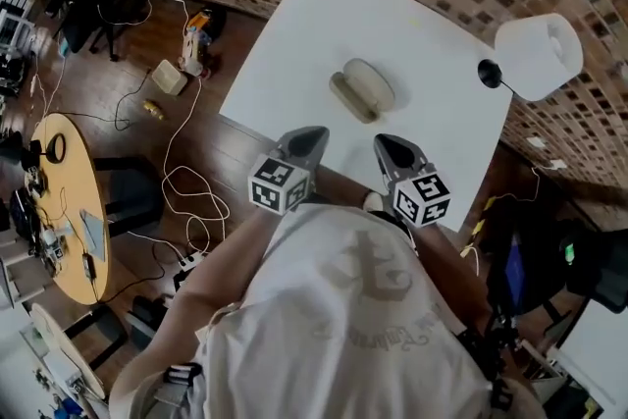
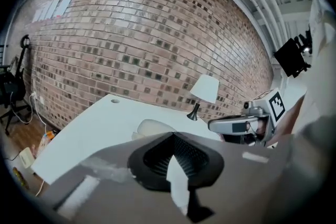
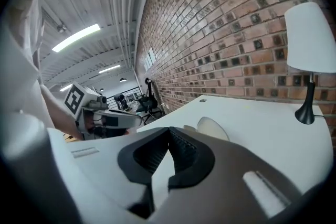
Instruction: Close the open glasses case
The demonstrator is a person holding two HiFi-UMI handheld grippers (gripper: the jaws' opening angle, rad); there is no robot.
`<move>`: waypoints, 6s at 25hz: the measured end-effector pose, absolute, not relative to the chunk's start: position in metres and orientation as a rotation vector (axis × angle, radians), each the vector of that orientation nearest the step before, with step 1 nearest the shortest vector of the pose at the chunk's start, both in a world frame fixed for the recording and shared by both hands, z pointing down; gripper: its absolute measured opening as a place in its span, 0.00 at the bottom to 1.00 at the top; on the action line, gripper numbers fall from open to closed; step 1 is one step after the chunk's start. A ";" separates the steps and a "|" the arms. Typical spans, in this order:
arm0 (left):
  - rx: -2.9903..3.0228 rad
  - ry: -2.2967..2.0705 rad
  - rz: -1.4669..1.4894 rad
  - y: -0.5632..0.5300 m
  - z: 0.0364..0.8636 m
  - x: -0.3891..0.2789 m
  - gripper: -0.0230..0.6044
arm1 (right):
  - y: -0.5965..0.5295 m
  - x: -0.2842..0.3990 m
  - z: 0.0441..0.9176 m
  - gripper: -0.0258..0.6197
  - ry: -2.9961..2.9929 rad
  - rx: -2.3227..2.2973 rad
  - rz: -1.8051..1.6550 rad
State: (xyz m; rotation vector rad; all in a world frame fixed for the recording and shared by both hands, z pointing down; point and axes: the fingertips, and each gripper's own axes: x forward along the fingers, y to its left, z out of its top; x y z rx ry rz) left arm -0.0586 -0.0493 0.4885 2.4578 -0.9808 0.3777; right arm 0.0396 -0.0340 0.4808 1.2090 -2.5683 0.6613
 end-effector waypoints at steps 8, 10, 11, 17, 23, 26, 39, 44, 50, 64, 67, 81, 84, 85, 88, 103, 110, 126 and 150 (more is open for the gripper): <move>2.574 -0.684 0.433 -0.066 0.492 -0.066 0.05 | -0.047 0.014 0.480 0.05 -2.452 1.413 0.641; 2.602 -0.612 0.451 -0.067 0.494 -0.067 0.05 | -0.045 0.013 0.482 0.05 -2.418 1.475 0.651; 2.618 -0.579 0.452 -0.067 0.494 -0.066 0.05 | -0.044 0.013 0.483 0.05 -2.402 1.503 0.654; 2.632 -0.463 0.491 -0.067 0.504 -0.060 0.05 | -0.037 0.019 0.488 0.05 -2.336 1.616 0.673; 2.631 -0.426 0.474 -0.079 0.504 -0.076 0.05 | -0.045 0.009 0.505 0.05 -2.283 1.651 0.720; 2.600 -0.501 0.489 -0.089 0.502 -0.085 0.05 | -0.060 0.004 0.501 0.05 -2.314 1.597 0.712; 2.520 -0.654 0.535 -0.089 0.511 -0.066 0.05 | -0.086 0.024 0.511 0.05 -2.421 1.395 0.738; 2.523 -0.590 0.579 -0.091 0.515 -0.031 0.05 | -0.090 0.060 0.527 0.05 -2.381 1.433 0.792; 2.501 -0.616 0.583 -0.096 0.515 -0.027 0.05 | -0.112 0.076 0.543 0.05 -2.371 1.383 0.749; 2.368 -0.811 0.550 -0.092 0.518 -0.045 0.05 | -0.192 0.088 0.576 0.28 -2.428 1.101 0.734; 2.364 -0.836 0.532 -0.096 0.515 -0.046 0.05 | -0.201 0.092 0.589 0.31 -2.390 1.063 0.791; 2.378 -0.827 0.532 -0.099 0.512 -0.037 0.05 | -0.196 0.084 0.626 0.32 -2.330 0.930 1.166; 2.376 -0.824 0.537 -0.098 0.511 -0.037 0.05 | -0.193 0.085 0.626 0.25 -2.325 0.926 1.135; 2.375 -0.825 0.537 -0.098 0.510 -0.038 0.05 | -0.192 0.084 0.625 0.24 -2.321 0.929 1.107; 2.379 -0.830 0.536 -0.096 0.511 -0.042 0.05 | -0.186 0.079 0.618 0.24 -2.314 0.928 0.958; 2.419 -0.797 0.516 -0.094 0.503 -0.049 0.05 | -0.181 0.066 0.591 0.19 -2.167 0.859 0.229; 2.433 -0.771 0.511 -0.093 0.503 -0.046 0.05 | -0.172 0.076 0.587 0.18 -2.101 0.884 0.071; 2.450 -0.749 0.506 -0.086 0.502 -0.053 0.05 | -0.106 0.028 0.573 0.26 -2.103 0.775 -0.132; 2.471 -0.676 0.536 -0.087 0.509 -0.049 0.05 | -0.054 -0.016 0.609 0.23 -2.192 0.589 0.092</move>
